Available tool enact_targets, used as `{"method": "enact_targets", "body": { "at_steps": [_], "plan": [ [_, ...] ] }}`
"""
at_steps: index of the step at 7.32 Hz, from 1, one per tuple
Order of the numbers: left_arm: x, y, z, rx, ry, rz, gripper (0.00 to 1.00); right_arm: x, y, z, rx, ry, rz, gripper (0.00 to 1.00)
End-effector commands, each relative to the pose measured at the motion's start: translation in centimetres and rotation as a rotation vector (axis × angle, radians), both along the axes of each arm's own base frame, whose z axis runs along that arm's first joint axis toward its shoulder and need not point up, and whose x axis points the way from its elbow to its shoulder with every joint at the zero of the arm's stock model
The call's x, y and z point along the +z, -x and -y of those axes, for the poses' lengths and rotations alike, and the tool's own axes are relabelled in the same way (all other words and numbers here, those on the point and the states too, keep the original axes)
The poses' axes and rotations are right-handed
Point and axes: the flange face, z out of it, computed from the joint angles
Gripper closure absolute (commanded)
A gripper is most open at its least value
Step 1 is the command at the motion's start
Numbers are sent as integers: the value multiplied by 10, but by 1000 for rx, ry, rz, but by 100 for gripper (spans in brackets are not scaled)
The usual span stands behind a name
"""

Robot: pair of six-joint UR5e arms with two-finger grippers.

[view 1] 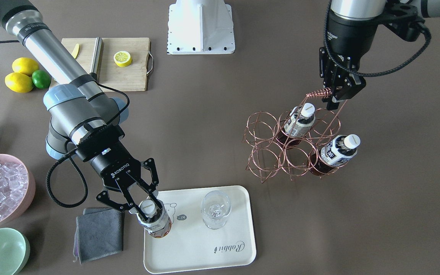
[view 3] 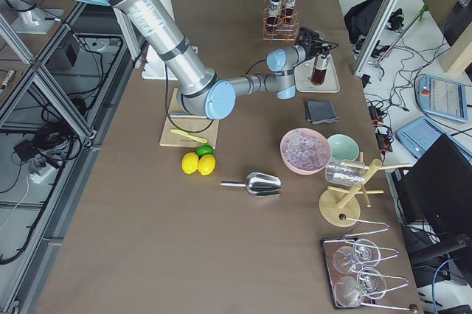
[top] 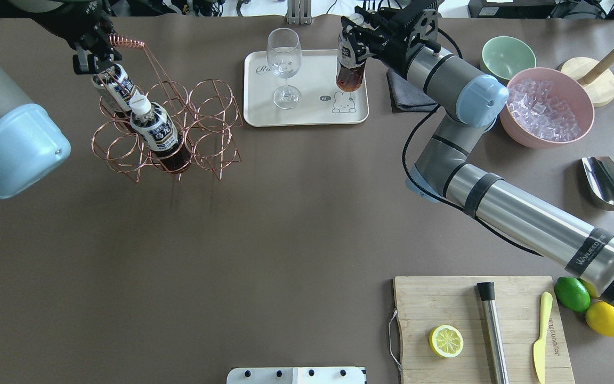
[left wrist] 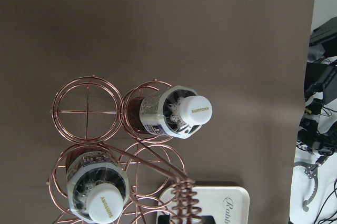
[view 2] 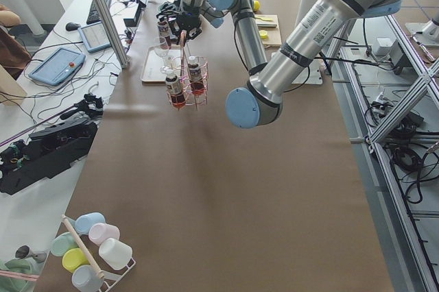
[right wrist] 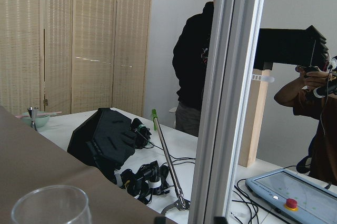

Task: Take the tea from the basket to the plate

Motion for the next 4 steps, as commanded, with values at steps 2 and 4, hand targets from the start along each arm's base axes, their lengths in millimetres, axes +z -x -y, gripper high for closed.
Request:
{"method": "enact_targets", "body": {
  "at_steps": [2, 4],
  "plan": [
    [105, 69, 77, 61, -101, 96, 100, 3, 21, -8, 34, -1, 37, 100],
    [144, 110, 124, 29, -111, 127, 100, 7, 36, -24, 42, -4, 63, 100]
  ]
}}
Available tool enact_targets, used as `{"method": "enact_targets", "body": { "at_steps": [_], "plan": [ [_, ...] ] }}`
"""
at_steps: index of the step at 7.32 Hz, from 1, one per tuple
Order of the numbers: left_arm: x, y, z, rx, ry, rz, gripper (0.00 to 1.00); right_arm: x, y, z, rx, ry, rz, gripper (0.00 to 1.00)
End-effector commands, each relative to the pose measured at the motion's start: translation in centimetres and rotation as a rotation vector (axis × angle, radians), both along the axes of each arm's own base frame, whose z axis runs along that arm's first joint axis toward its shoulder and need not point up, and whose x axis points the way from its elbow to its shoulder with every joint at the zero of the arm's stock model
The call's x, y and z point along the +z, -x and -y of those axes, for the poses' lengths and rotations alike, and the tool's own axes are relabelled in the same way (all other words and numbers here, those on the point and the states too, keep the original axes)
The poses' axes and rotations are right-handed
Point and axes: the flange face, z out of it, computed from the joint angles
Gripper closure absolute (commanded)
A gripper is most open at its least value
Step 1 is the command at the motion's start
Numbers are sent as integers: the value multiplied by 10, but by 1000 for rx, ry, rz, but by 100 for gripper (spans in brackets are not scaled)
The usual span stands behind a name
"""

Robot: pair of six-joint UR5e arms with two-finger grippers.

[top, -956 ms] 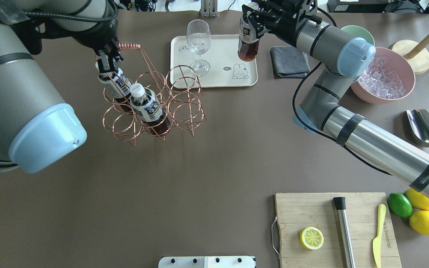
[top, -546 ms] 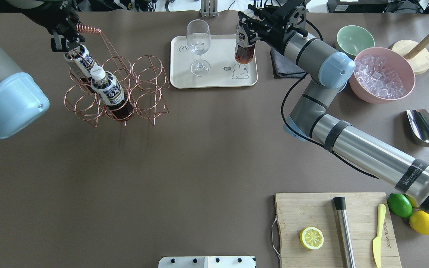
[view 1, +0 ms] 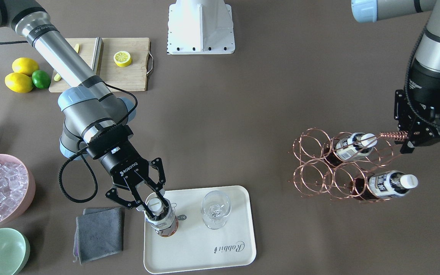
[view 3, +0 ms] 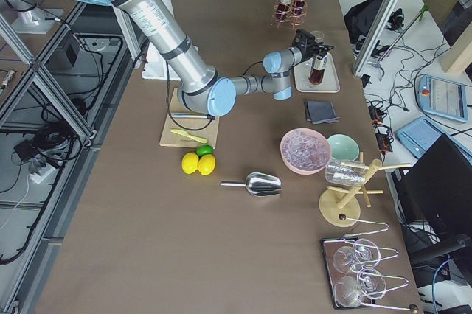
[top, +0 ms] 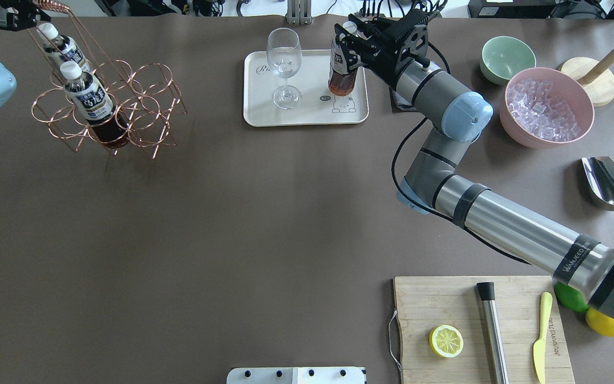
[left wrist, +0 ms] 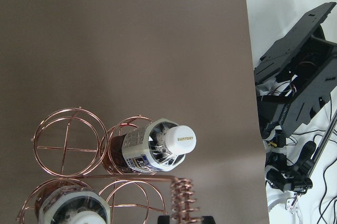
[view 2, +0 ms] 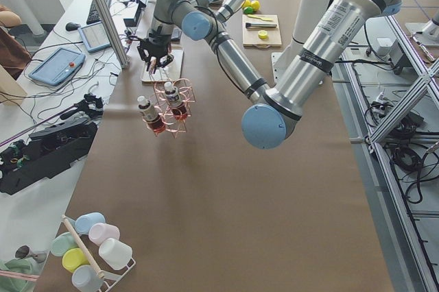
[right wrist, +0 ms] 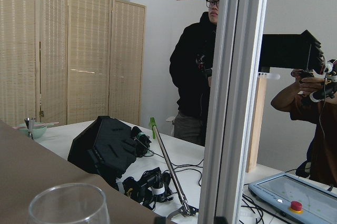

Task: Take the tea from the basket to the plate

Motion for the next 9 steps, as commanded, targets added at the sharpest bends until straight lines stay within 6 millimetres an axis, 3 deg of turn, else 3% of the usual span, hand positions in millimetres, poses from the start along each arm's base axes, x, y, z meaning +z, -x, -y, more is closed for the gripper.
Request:
{"method": "enact_targets", "body": {
  "at_steps": [1, 3, 4, 5, 6, 7, 9],
  "plan": [
    [61, 61, 62, -53, 7, 44, 100, 7, 16, -16, 7, -5, 30, 100],
    [122, 125, 110, -93, 18, 55, 100, 11, 17, -19, 9, -8, 40, 100],
    [137, 142, 124, -116, 15, 55, 100, 11, 16, -19, 9, -8, 40, 90],
    [154, 148, 135, -110, 8, 64, 100, 9, 15, -19, 8, -11, 42, 53],
    [170, 158, 141, -122, -3, 61, 100, 6, 14, -19, 7, -15, 50, 29],
    [173, 168, 141, -116, -3, 45, 100, 4, 11, -20, 0, -19, 58, 1],
    [179, 177, 142, -110, 0, 48, 100, 0, -1, -12, -2, -27, 51, 0]
  ]
}}
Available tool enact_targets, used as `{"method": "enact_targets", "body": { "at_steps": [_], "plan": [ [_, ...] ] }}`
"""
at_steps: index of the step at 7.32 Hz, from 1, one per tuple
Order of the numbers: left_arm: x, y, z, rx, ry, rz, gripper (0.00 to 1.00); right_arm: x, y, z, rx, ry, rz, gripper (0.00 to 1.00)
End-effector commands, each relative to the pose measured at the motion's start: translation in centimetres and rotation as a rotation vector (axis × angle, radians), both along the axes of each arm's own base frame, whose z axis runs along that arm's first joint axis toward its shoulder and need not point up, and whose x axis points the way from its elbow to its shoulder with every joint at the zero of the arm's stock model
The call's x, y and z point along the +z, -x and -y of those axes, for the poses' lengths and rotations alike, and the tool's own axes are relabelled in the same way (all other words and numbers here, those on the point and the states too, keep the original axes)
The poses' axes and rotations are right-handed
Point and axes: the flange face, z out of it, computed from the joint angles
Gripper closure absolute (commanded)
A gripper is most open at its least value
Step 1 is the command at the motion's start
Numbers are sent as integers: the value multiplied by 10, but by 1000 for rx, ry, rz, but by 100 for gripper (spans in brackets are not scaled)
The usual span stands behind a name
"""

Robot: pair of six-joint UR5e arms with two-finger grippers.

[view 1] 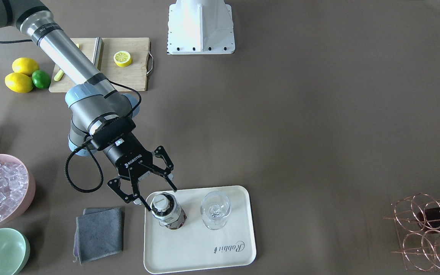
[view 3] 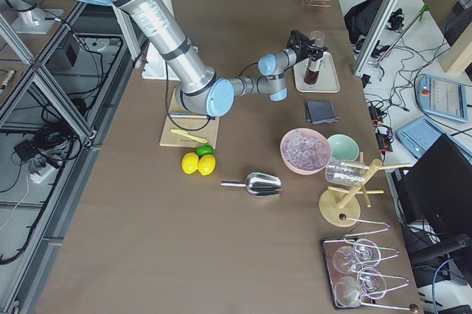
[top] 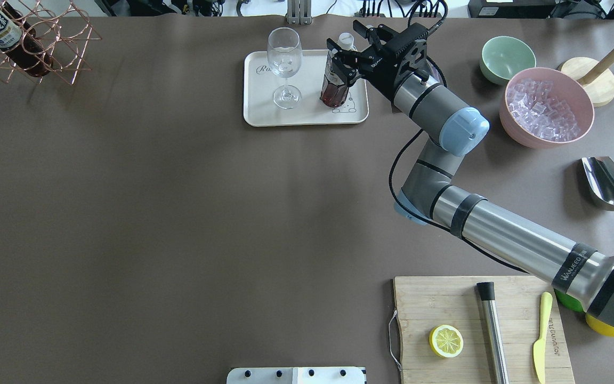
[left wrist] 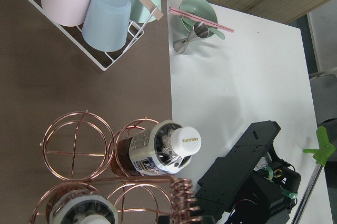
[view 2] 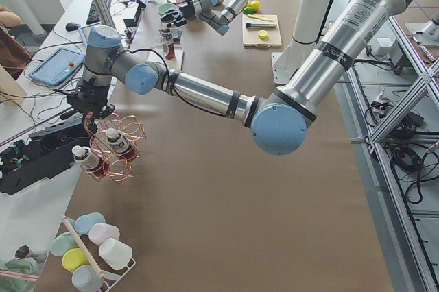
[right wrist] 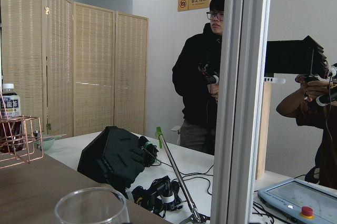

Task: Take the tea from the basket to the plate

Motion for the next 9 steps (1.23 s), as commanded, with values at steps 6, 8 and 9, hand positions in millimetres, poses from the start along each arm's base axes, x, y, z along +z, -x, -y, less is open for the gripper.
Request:
{"method": "enact_targets", "body": {
  "at_steps": [6, 8, 9],
  "plan": [
    [27, 2, -7, 5, -6, -6, 100, -1, -110, 40, -217, 70, -222, 0],
    [31, 1, -9, -12, 9, -17, 100, 32, -137, 63, -250, 236, -278, 0],
    [32, -3, -10, -19, 6, -21, 1, 40, -165, 80, -252, 304, -306, 0]
  ]
}}
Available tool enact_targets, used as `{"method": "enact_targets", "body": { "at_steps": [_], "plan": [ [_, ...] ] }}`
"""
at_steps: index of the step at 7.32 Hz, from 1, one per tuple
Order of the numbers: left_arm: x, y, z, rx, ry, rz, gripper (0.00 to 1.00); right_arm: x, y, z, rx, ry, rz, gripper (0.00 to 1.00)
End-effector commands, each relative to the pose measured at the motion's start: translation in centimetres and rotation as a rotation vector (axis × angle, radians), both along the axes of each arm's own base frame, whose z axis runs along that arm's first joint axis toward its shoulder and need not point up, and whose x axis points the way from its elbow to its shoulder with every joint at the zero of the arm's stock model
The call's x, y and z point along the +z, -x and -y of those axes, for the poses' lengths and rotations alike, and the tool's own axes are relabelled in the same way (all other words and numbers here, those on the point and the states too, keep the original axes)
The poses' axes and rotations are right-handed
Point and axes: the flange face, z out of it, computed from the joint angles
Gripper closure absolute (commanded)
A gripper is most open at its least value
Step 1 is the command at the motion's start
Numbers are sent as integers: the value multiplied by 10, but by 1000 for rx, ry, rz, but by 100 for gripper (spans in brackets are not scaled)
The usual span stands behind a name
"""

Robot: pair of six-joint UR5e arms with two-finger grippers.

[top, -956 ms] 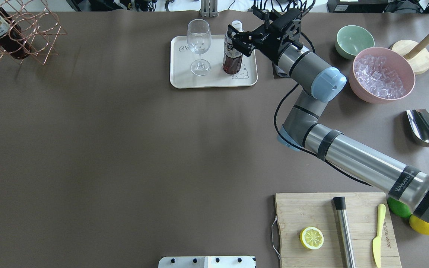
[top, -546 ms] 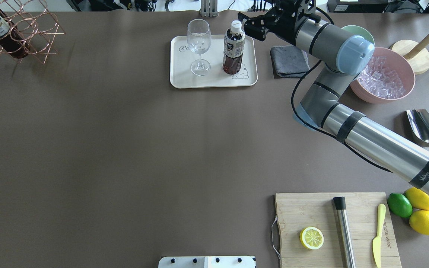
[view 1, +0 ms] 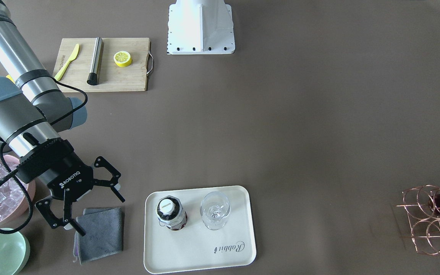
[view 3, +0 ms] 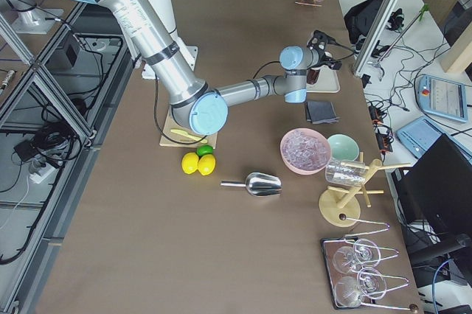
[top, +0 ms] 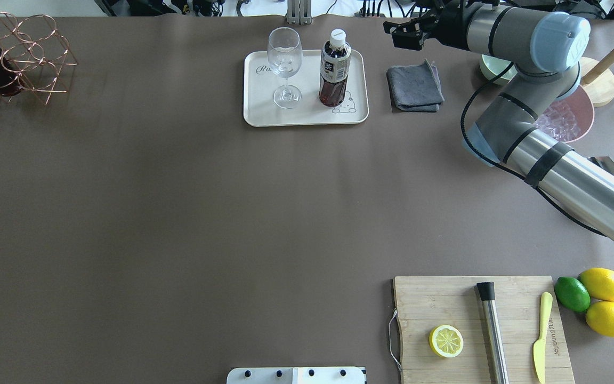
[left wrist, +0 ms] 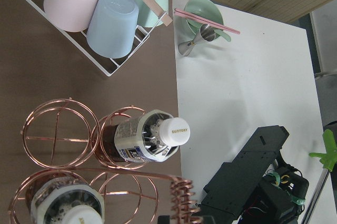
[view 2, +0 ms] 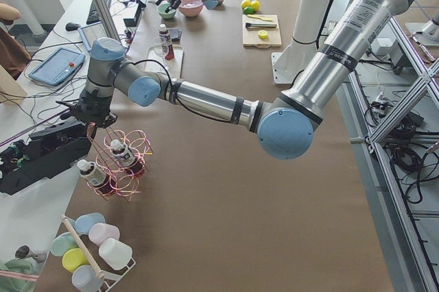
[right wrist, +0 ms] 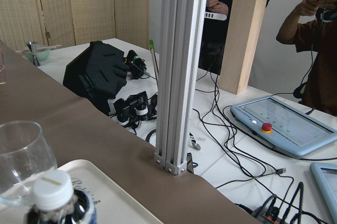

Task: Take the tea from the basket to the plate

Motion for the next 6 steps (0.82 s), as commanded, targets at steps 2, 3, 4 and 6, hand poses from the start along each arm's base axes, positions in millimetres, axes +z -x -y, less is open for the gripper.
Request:
{"method": "enact_targets", "body": {
  "at_steps": [2, 3, 4, 6],
  "plan": [
    [5, -3, -7, -18, 4, -18, 2, 33, -78, 32, -69, 363, -99, 0],
    [5, -1, -12, -16, -3, -16, 2, 46, -102, 22, -117, 503, -124, 0],
    [-1, -1, -18, -15, -12, -20, 2, 63, -135, 25, -160, 624, -132, 0],
    [4, 0, -72, 76, -52, -91, 2, 78, -171, -43, -173, 936, -29, 0]
  ]
}}
